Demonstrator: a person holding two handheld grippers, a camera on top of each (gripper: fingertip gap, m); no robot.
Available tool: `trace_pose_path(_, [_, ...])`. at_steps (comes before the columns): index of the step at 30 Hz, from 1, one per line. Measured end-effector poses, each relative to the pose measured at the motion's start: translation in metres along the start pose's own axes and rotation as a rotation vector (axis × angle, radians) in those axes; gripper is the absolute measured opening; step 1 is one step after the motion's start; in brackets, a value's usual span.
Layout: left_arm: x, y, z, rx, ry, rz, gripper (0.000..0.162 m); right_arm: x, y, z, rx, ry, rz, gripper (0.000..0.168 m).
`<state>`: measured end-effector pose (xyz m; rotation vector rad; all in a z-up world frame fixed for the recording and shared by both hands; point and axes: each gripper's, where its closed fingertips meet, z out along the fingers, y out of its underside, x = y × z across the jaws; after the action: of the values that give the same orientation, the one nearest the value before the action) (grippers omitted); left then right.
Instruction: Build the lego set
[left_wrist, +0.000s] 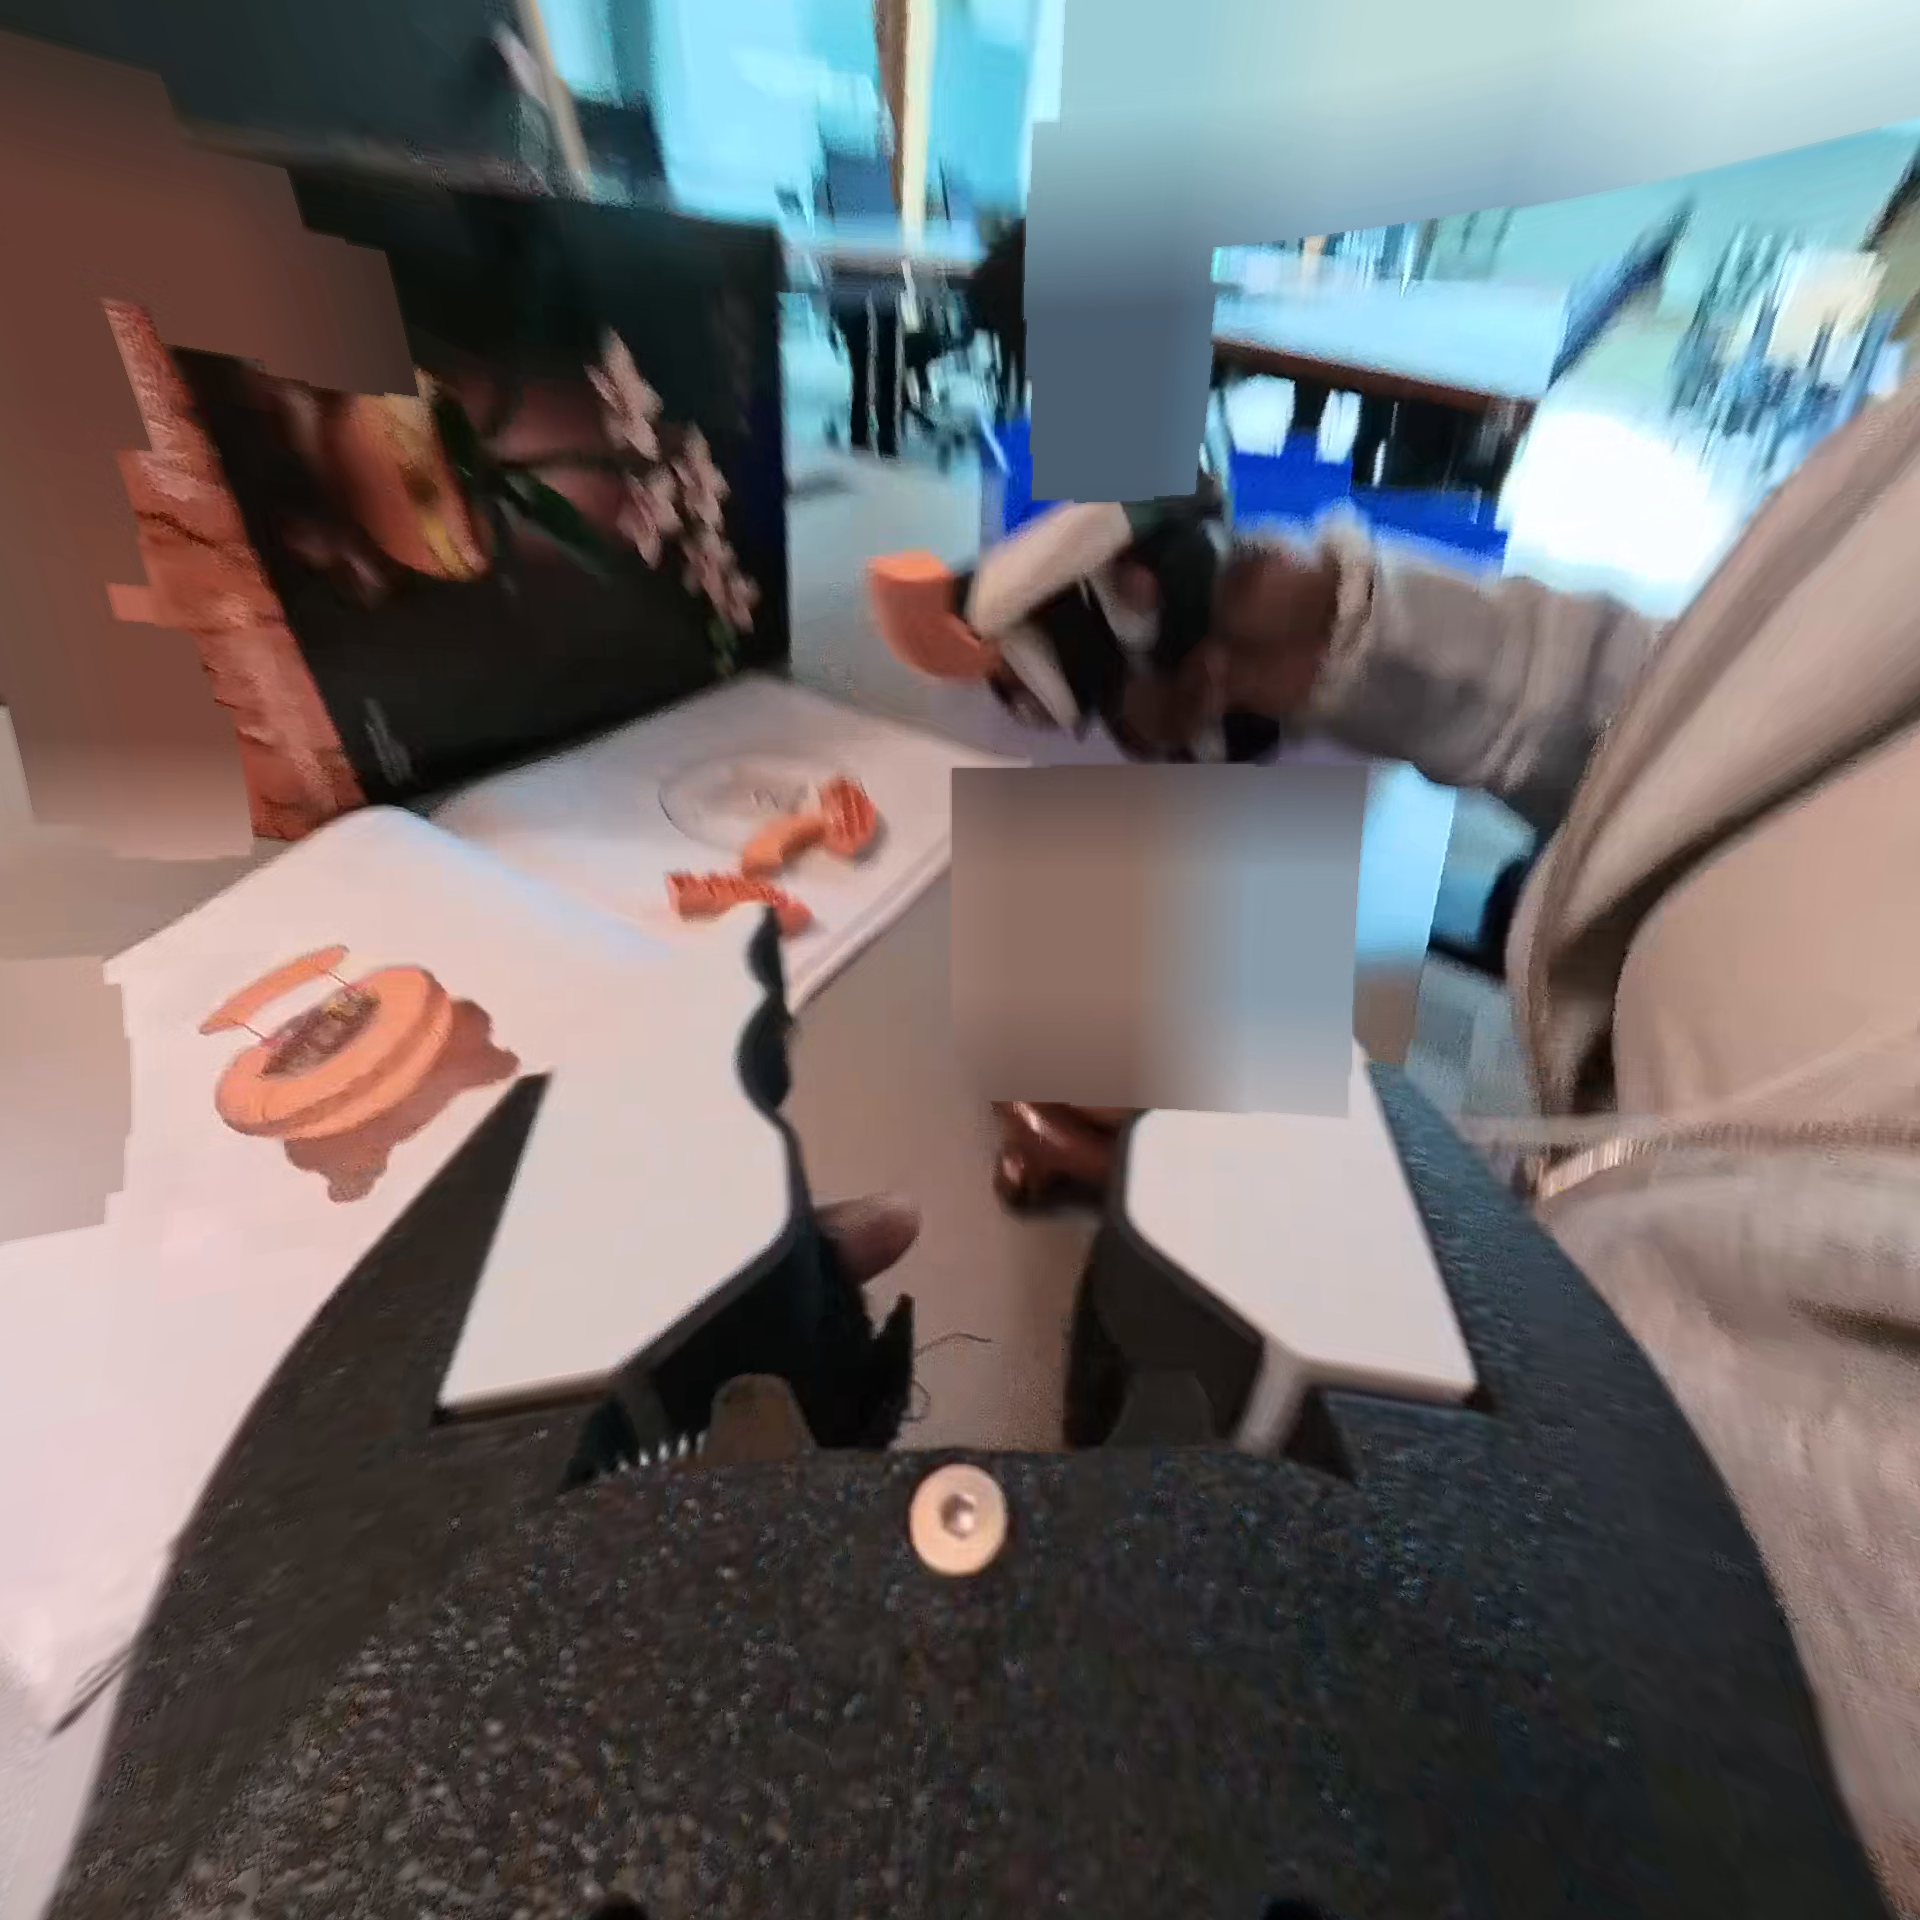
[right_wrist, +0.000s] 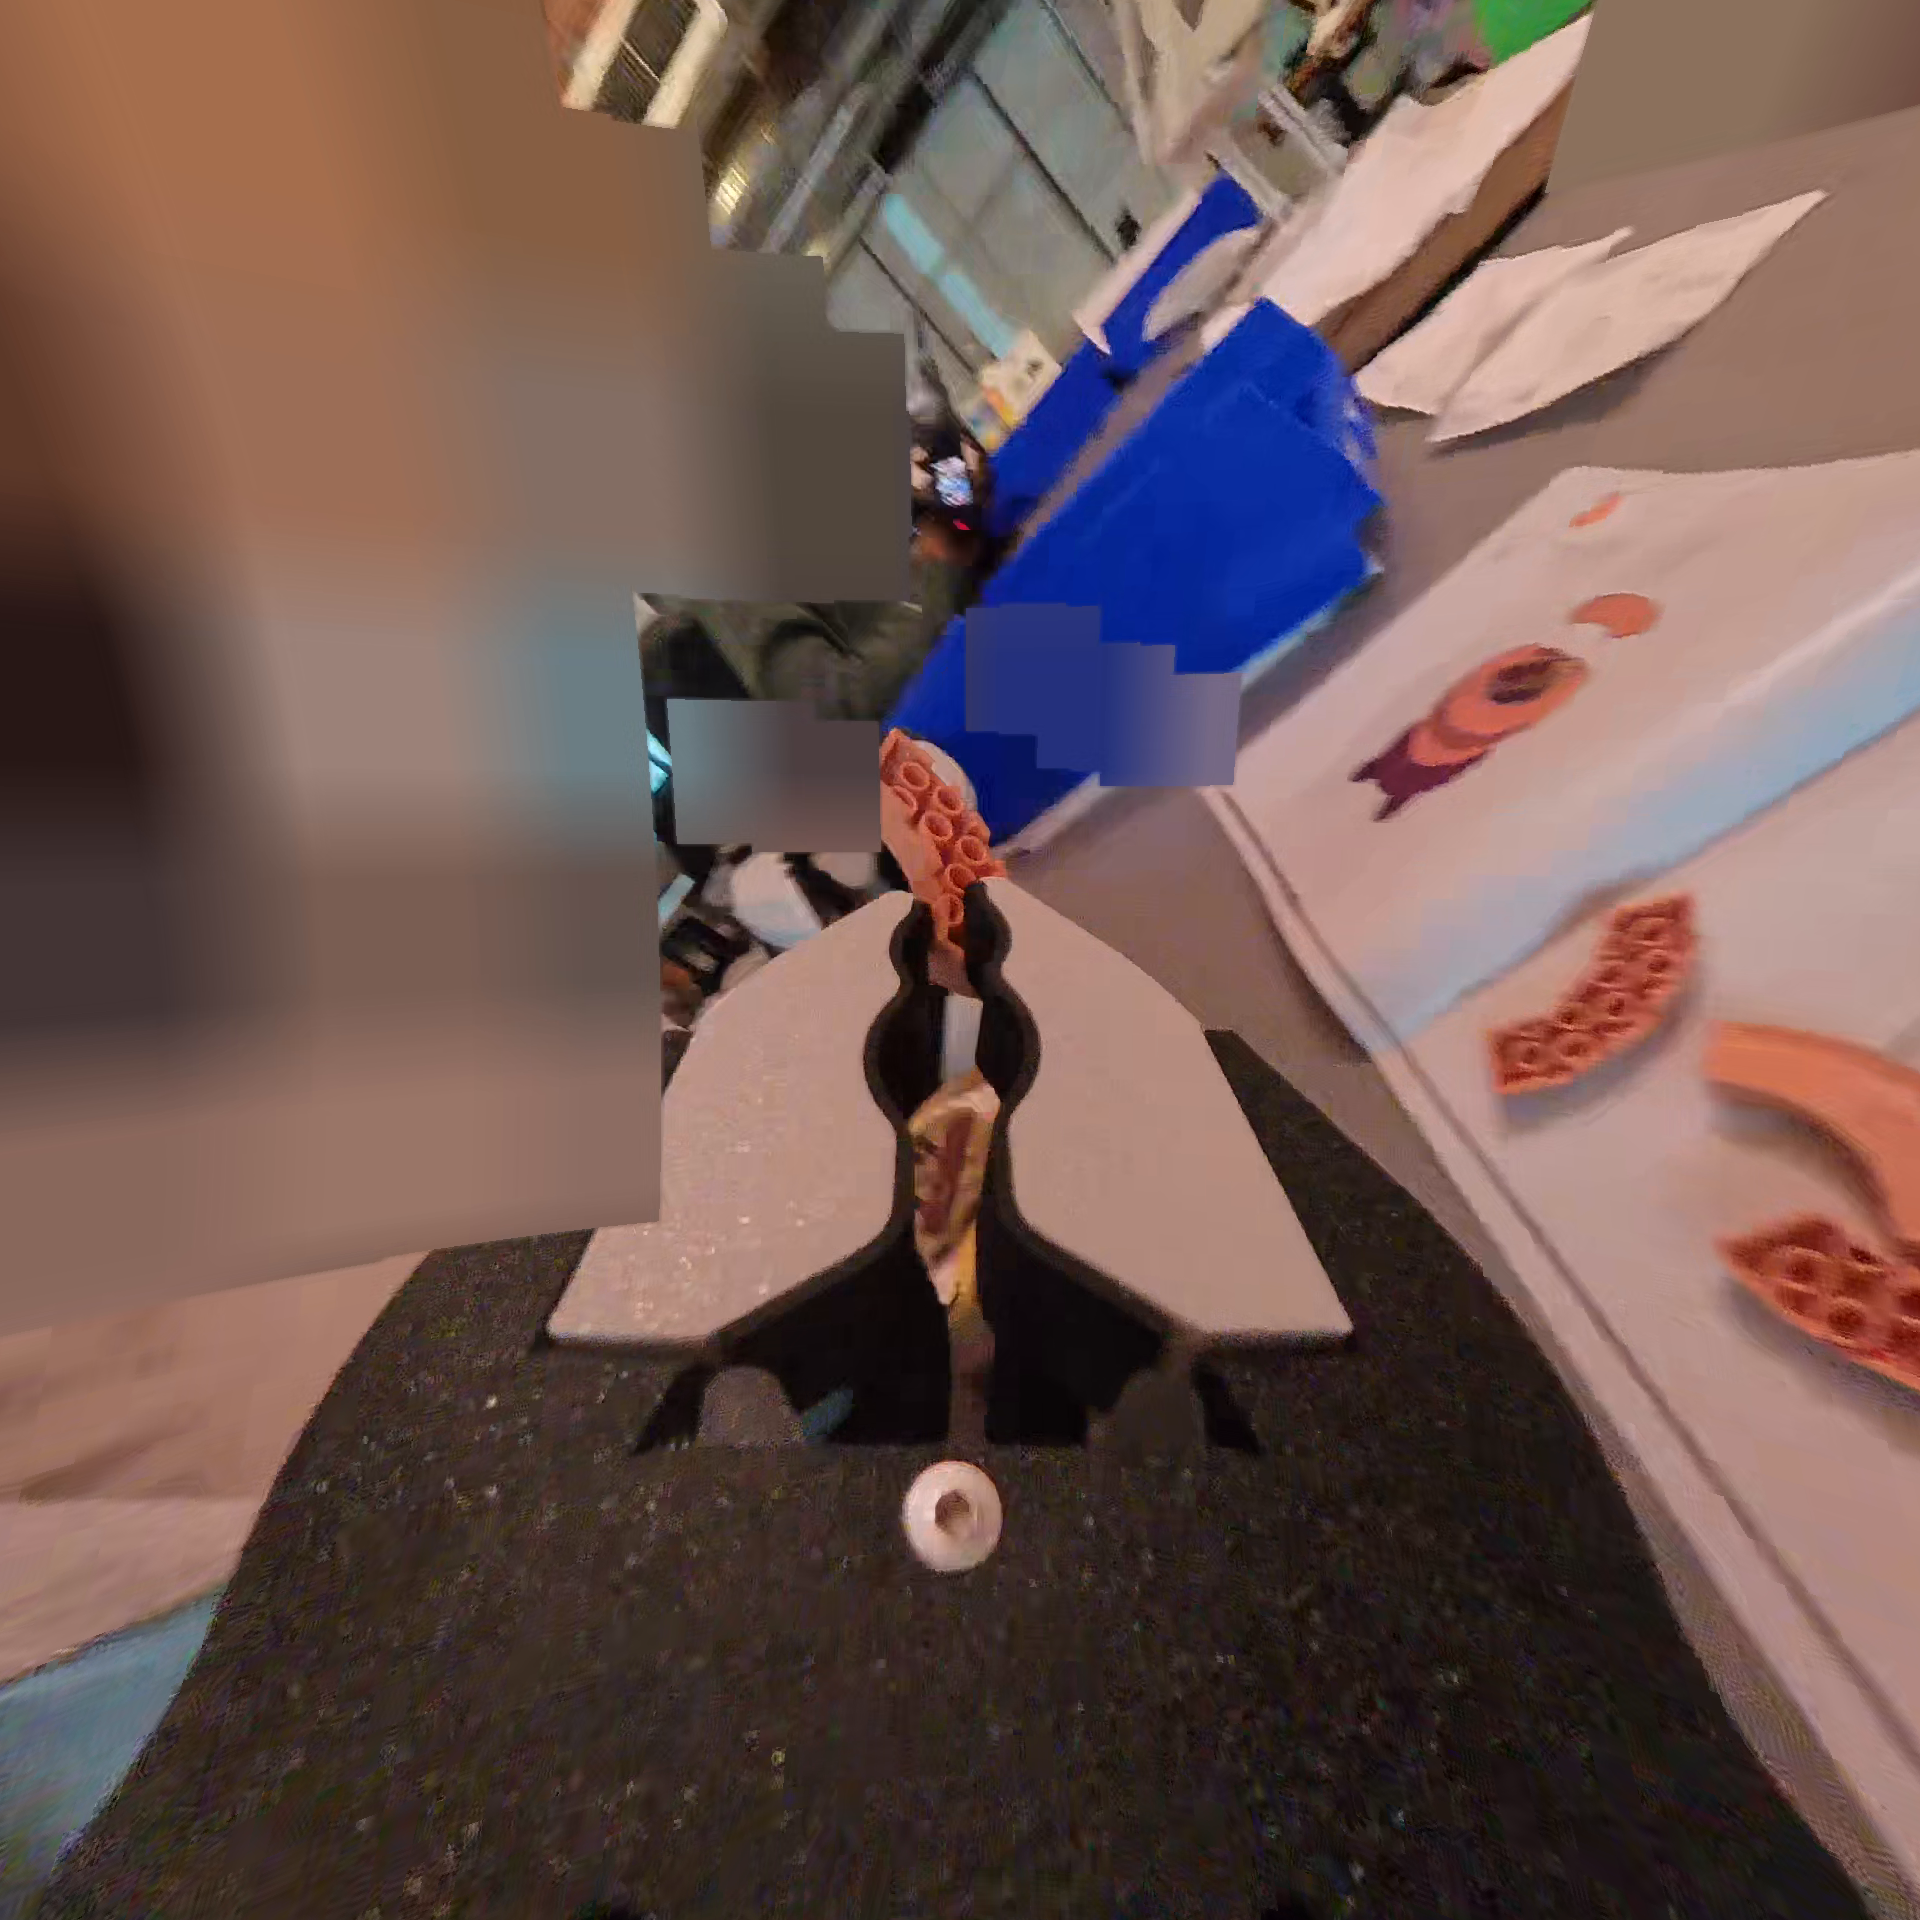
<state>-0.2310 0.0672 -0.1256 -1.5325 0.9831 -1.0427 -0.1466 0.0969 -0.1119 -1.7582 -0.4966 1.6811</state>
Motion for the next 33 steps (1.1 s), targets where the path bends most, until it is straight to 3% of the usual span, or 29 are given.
trace_pose_path(2, [-0.009, -0.019, 0.004, 0.091, 0.025, -0.109, 0.049, -0.009, -0.005, 0.003, 0.065, -0.115, 0.127, 0.006])
trace_pose_path(7, [-0.003, -0.038, 0.034, 0.154, 0.174, -0.149, 0.044, -0.023, 0.010, 0.018, 0.011, -0.243, 0.302, 0.006])
trace_pose_path(12, [0.024, -0.042, 0.048, 0.186, 0.305, -0.046, 0.043, -0.027, 0.028, 0.026, -0.114, -0.157, 0.205, 0.006])
trace_pose_path(16, [0.028, -0.045, 0.045, 0.238, 0.269, 0.066, 0.014, -0.033, 0.028, 0.032, -0.137, -0.135, 0.151, 0.006])
trace_pose_path(18, [0.025, -0.047, 0.043, 0.260, 0.252, 0.058, 0.014, -0.033, 0.026, 0.034, -0.138, -0.114, 0.097, 0.006])
trace_pose_path(21, [0.018, -0.053, 0.039, 0.316, 0.243, -0.015, 0.011, -0.035, 0.013, 0.038, -0.084, -0.078, -0.074, 0.006])
trace_pose_path(25, [-0.004, -0.062, 0.032, 0.411, 0.187, -0.178, 0.010, -0.030, -0.004, 0.035, -0.009, 0.086, -0.519, 0.015])
trace_pose_path(28, [-0.026, -0.063, 0.027, 0.465, 0.152, -0.353, 0.009, -0.022, -0.016, 0.033, 0.064, 0.266, -0.851, 0.046])
trace_pose_path(30, [-0.042, -0.059, 0.025, 0.492, 0.116, -0.468, 0.009, -0.013, -0.017, 0.035, 0.066, 0.344, -0.961, 0.049])
trace_pose_path(33, [-0.059, -0.053, 0.024, 0.529, 0.079, -0.589, 0.009, 0.000, -0.012, 0.047, 0.032, 0.353, -0.973, 0.046])
